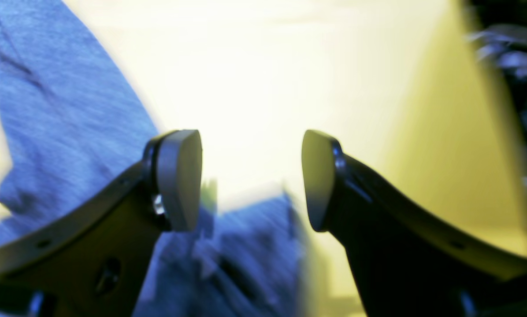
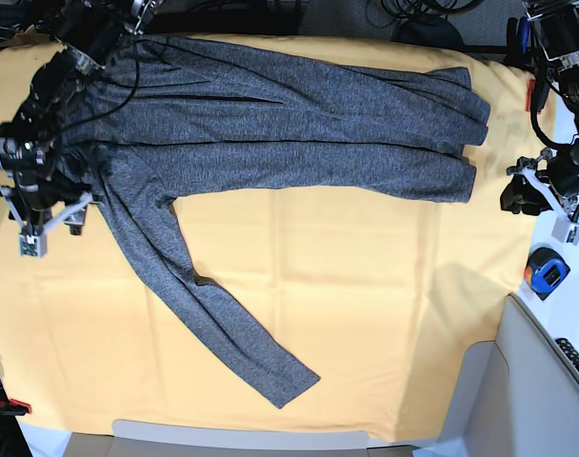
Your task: Fold the T-shirt properly
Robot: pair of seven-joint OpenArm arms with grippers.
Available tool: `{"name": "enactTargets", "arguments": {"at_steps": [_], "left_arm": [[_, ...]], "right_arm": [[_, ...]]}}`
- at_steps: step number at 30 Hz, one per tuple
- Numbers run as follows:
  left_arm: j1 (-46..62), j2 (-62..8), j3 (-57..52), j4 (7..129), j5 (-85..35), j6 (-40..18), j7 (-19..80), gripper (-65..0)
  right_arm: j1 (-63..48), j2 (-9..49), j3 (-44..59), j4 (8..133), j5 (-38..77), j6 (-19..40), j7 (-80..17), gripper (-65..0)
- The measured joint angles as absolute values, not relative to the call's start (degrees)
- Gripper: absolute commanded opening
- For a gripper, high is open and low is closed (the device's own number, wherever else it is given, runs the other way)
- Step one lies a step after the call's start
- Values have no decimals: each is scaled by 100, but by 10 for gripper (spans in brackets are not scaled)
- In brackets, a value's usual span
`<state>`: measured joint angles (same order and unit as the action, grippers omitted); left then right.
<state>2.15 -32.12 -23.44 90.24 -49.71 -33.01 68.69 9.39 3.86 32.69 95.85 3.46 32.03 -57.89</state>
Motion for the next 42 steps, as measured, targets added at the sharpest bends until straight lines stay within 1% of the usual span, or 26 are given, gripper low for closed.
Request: {"name": "enactTargets", "arguments": {"at_steps": [4,9,11,14,17,18,19,21,24,25,26,30,35,42], "left_arm": [[202,-3205,-2329,9153,-4971,-3304,6860,-364],[222,-3107,-2324,9133,-4969,-3304,6879,-364],[224,-3094,-2320,9133,-4965,-3304,6879,-364],[224,-3111,-2320,9133,-4965,-3304,6879,-364],[222,-3107,-2320,9133,-4965,-3304,6879,-364],[215,-3109,-2320,9133,-4967,-3304,6877,-364],[209,-3107,-2320,9133,-4965,-3304,6879,-364],[220,-3107,-2320,9133,-4963,-3304,6879,-364],[220,-3094,-2320,9133,-4963,-3304,6884,-364],[217,-3076,-2320,9133,-4965,-3304,6879,-364],[220,-3055,-2320,9133,-4965,-3304,6879,-364],[220,-2967,-2320,9133,-4967,-3304,6879,-364],[224,-2969,-2320,9133,-4963,-3304,6882,-364],[224,-2967,-2320,9133,-4965,-3304,6877,-364]], "right_arm": [[1951,375,2958,7883,405,3208,-5625,-291],[2786,392,2709,6217,432,3197,-5148,-291],[2917,392,2707,5815,397,3192,-5054,-291],[2934,436,2742,5568,464,3201,-4777,-291],[2923,456,2735,5476,486,3218,-4676,-295],[2902,436,2729,5472,486,3216,-4609,-303],[2862,434,2720,5474,497,3214,-4547,-325],[2825,390,2628,5509,495,3153,-4506,-406],[2759,274,2464,5542,471,3135,-4495,-575],[2744,237,2453,5542,475,3122,-4471,-621],[2731,220,2405,5544,469,3100,-4447,-650],[2655,228,2104,5741,414,3055,-4504,-650],[2176,148,1802,6539,440,3164,-4757,-650],[1518,108,1680,7603,349,3194,-4965,-650]]}}
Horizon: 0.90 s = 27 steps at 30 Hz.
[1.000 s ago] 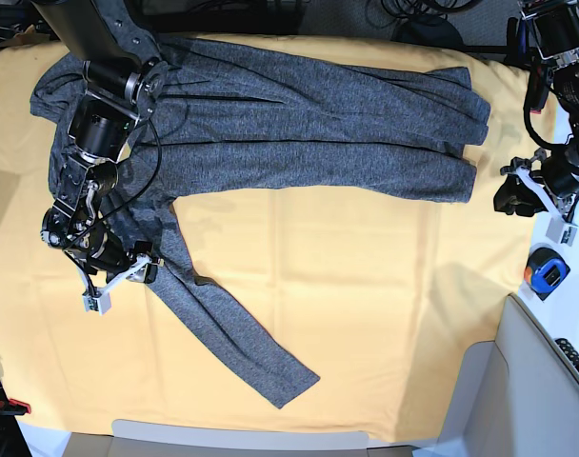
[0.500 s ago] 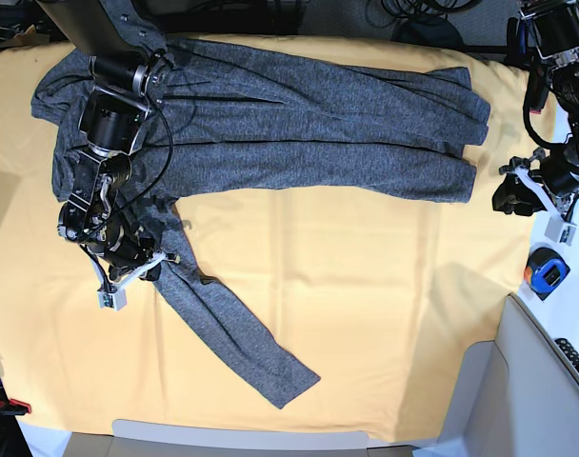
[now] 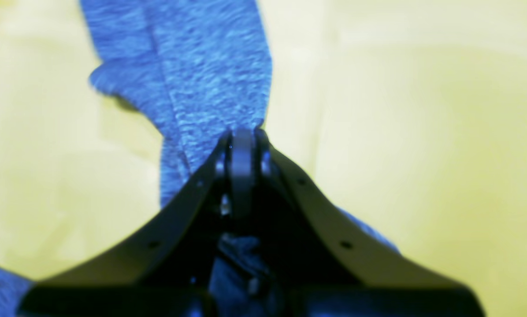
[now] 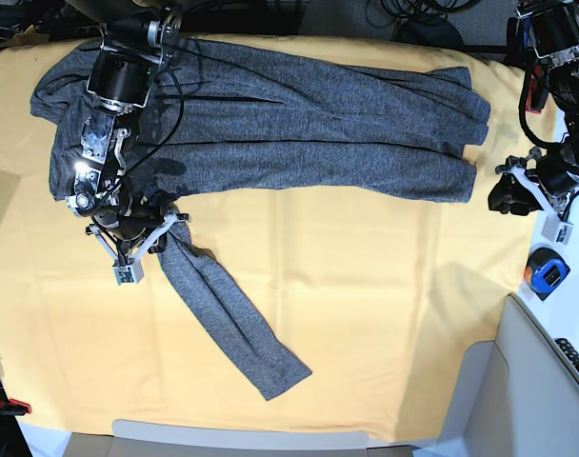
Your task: Fold the T-shirt properly
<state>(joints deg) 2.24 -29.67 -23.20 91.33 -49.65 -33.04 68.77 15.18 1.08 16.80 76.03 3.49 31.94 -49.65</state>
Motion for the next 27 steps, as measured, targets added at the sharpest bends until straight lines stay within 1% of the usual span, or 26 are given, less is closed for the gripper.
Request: {"name": "enactTargets", "arguments": {"at_steps": [4,9,12,14,23,27], "left_arm": [[226,-2967,-2320,9133,-4965,-3304,6877,-364],[228,-2967,-2320,9131,-4967,-3304,6877,-364],[226,-2932,-2322,9129,-4960,-3304,6875,-364],[224,-2816,-2331,9129,-4945,-3304,6875,-364],[237,-2709,-2327,9126,-4945,-3304,6869,-364],[239,-2714,-2327,9126,-4943,-3304,6879,-364]], "right_arm": [[1131,80,1616,8508,388,3212,-5249,-650],[532,-60,1619,10123,377,3227,-5671,-650],[106,-102,1396,10995,333,3183,-5896,-650],[-239,-110,1160,11458,395,3212,-5857,-650],[-1439,-86,-10,11614,390,3216,-5872,-650],[-1754,-86,-233,11618,401,3216,-5850,-650]]}}
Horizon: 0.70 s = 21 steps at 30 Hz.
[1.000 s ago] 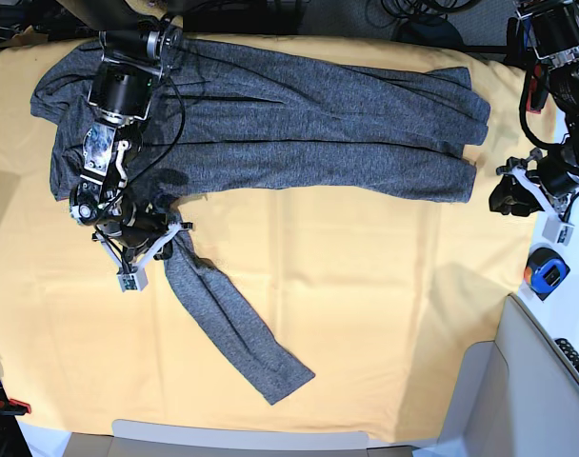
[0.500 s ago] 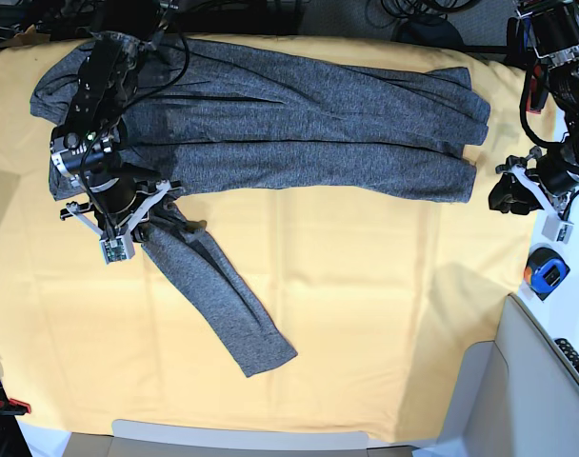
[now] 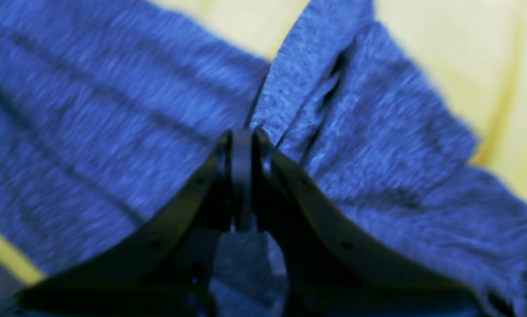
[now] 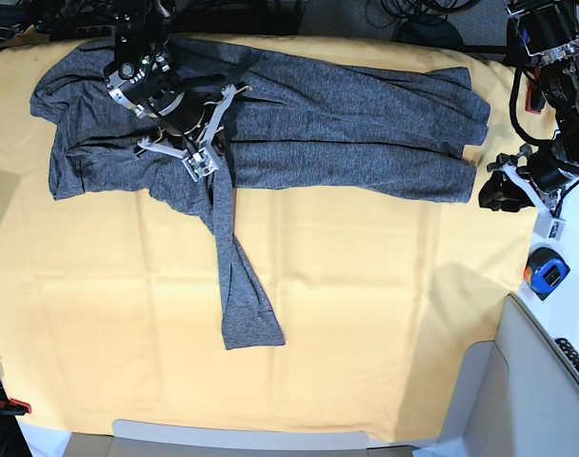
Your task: Fold the T-shirt properly
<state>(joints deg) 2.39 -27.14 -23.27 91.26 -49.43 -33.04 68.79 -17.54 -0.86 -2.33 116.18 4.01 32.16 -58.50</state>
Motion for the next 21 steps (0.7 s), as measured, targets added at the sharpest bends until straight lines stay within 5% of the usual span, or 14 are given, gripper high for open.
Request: {"name": "enactTargets", "arguments": {"at_steps": [12,21], "left_arm": [[239,-2711,-2327,9126,-4945,-3301,6882,-364],[235,-2589,-2327,9126,-4947,-3301,6879,-364]], "right_arm": [[-2200,-54,-631,11653,434,3199,-5850,-650],[-2237,725,-613,11671,2130,3194,-5833,-650]]}}
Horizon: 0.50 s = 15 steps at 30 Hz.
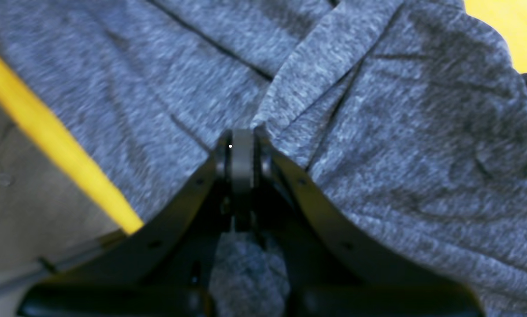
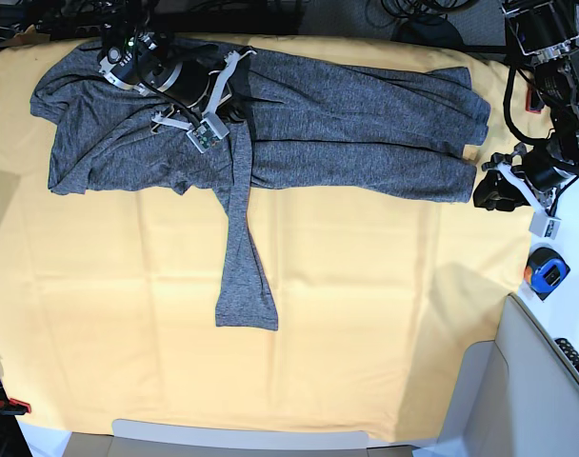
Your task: Fold the T-shirt properly
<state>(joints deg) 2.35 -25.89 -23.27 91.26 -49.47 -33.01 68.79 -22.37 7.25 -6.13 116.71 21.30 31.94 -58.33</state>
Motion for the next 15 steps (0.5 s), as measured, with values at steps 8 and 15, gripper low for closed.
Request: {"name": "enactTargets", "arguments": {"at_steps": [8,15], "left_arm": [[242,-2585,-2327,9126,-4945,-3301,6879,-364],[237,-2587,-2327,9126,-4945,-3301,6879,-364]], "right_arm": [[-2368,1090,-613,11673,2720,3194,-5846,-650],[-2482,1122,-624,11673,2720,3194,-5887,-650]]}}
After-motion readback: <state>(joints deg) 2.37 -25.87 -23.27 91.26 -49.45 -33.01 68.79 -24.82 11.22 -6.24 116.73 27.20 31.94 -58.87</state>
